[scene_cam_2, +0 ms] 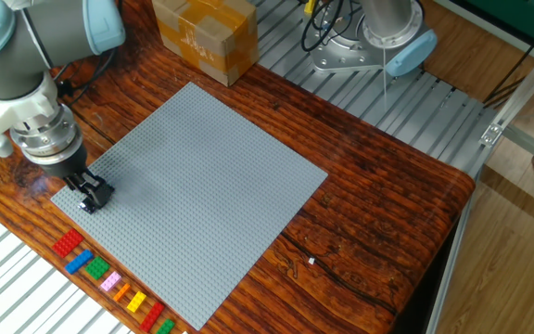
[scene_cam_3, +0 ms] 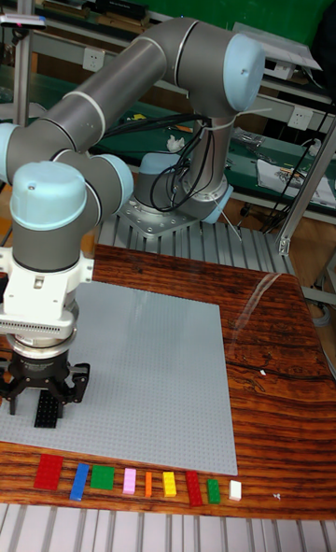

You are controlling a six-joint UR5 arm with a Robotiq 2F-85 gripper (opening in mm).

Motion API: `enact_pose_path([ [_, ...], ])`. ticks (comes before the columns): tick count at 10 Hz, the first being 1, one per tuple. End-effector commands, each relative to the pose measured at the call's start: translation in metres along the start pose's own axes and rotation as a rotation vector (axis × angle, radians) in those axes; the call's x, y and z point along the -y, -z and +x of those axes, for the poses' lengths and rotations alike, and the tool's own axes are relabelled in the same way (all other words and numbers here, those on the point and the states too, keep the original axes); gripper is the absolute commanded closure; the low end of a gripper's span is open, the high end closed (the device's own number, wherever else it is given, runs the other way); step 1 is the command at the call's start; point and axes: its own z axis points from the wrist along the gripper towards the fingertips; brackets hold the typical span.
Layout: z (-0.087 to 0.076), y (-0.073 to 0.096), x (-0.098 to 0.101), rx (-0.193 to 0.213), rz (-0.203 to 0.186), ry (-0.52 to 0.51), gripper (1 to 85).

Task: Build with small Lego blocks

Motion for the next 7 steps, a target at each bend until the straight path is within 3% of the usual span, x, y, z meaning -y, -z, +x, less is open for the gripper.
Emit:
enact_pose_path([
  [1, -0.0013, -0.0003, 0.0032, 0.006, -0.009, 0.004, 22.3],
  [3, -0.0079, -0.0047, 0.0050, 0.038, -0.022, 0.011, 22.3],
  [7, -0.0070, -0.0054, 0.0058, 0.030, -0.018, -0.009, 22.3],
])
